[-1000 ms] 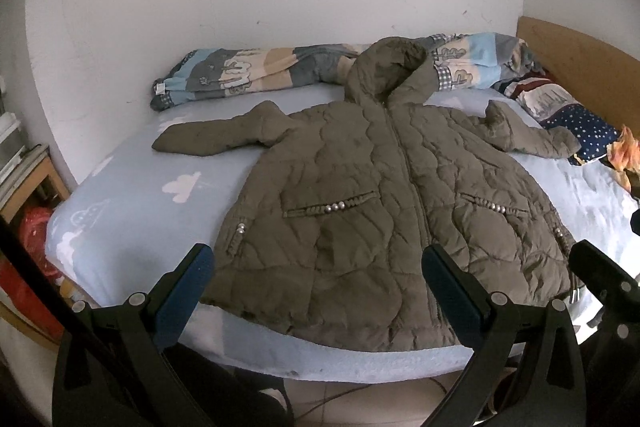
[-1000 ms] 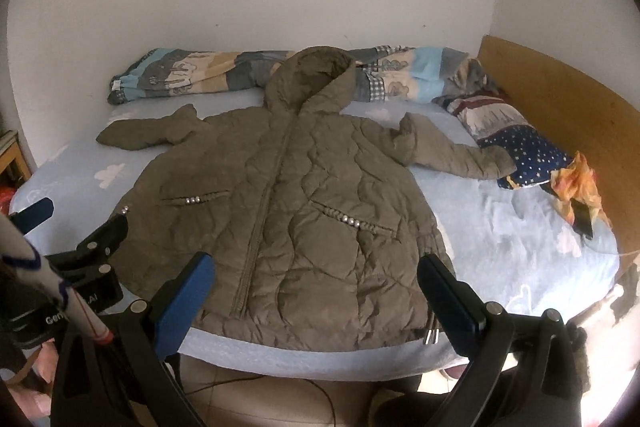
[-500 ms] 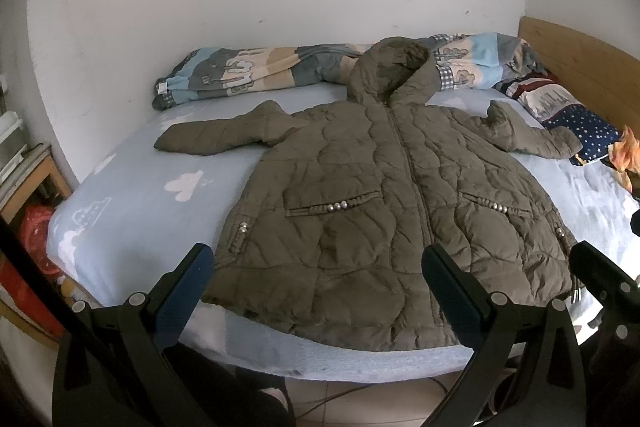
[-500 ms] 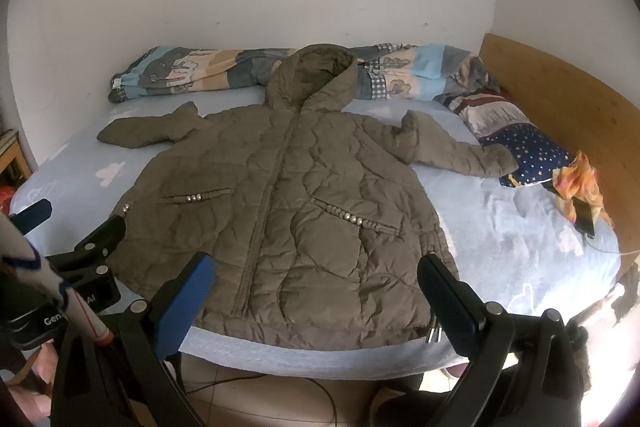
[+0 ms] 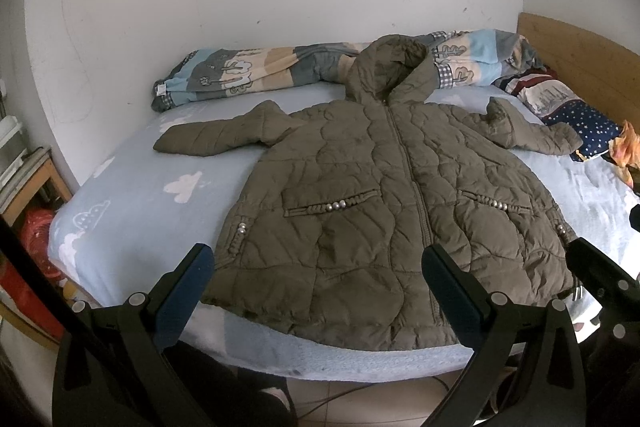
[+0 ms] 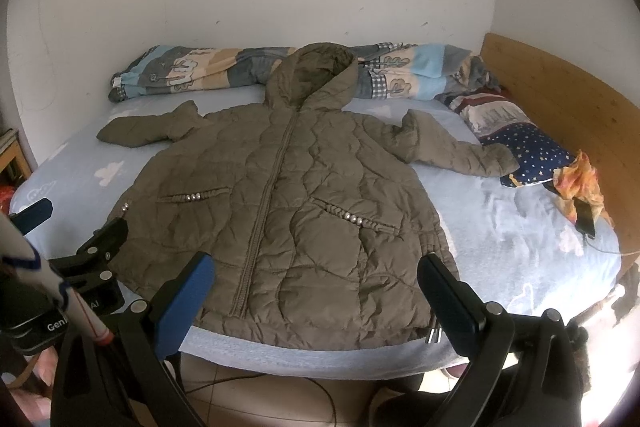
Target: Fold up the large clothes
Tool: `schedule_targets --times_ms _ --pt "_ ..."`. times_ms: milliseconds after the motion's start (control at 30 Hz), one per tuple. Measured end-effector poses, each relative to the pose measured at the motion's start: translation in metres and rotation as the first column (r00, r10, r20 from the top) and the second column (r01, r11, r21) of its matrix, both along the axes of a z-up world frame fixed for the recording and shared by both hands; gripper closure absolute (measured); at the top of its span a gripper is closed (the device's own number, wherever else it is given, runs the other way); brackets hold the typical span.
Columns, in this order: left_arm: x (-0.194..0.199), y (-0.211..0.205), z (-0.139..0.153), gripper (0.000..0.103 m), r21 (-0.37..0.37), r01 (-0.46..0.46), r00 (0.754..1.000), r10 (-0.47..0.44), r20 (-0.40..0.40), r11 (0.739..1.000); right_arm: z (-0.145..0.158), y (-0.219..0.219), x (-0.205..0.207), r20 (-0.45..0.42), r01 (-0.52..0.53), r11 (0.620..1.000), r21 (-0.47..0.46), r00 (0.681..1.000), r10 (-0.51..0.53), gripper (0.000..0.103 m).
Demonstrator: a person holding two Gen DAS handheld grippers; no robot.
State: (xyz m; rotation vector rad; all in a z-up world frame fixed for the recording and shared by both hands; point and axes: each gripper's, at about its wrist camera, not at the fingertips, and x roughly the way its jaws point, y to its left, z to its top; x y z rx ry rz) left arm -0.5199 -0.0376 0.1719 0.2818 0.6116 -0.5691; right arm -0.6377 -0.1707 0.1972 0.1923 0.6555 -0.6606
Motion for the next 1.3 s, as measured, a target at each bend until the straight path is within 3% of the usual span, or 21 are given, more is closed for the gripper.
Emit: schedule_targets --times_ms 300,633,867,1000,1067,1233,1300 --pt "-0.002 -0.006 -0.002 0.000 0.024 0.017 1.000 -0.017 -0.011 1.000 0.000 -0.003 -0.001 -0.006 0.002 1.000 0.019 1.000 -0.002 0.000" --pt "0.007 -0.040 -0.001 0.000 0.071 0.056 0.998 -0.056 0.003 0.996 -0.004 -0.043 0.000 0.004 0.023 0.998 0.066 1.000 -0.023 0.000" --pt "0.042 -0.088 0.004 0.000 0.096 0.091 0.995 -0.094 0.027 0.991 0.000 -0.109 -0.006 0.059 0.087 0.985 0.148 0.994 -0.097 0.000" --pt "0.072 -0.132 0.005 0.000 0.108 0.126 0.990 -0.131 0.047 0.986 0.004 -0.152 -0.004 0.070 0.122 0.982 0.145 0.989 -0.133 0.000" --pt "0.088 -0.156 0.001 0.000 0.119 0.139 0.988 -0.145 0.047 0.983 0.004 -0.175 -0.002 0.082 0.118 0.975 0.186 0.987 -0.135 0.000" --pt "0.128 -0.199 -0.030 0.000 0.071 0.185 0.982 -0.182 -0.045 0.980 -0.002 -0.246 0.002 0.116 0.170 0.959 0.226 0.973 -0.199 0.000" --pt "0.140 -0.208 -0.046 0.000 0.123 0.168 0.985 -0.161 -0.066 0.978 -0.010 -0.280 0.005 0.134 0.174 0.947 0.270 0.967 -0.216 0.000"
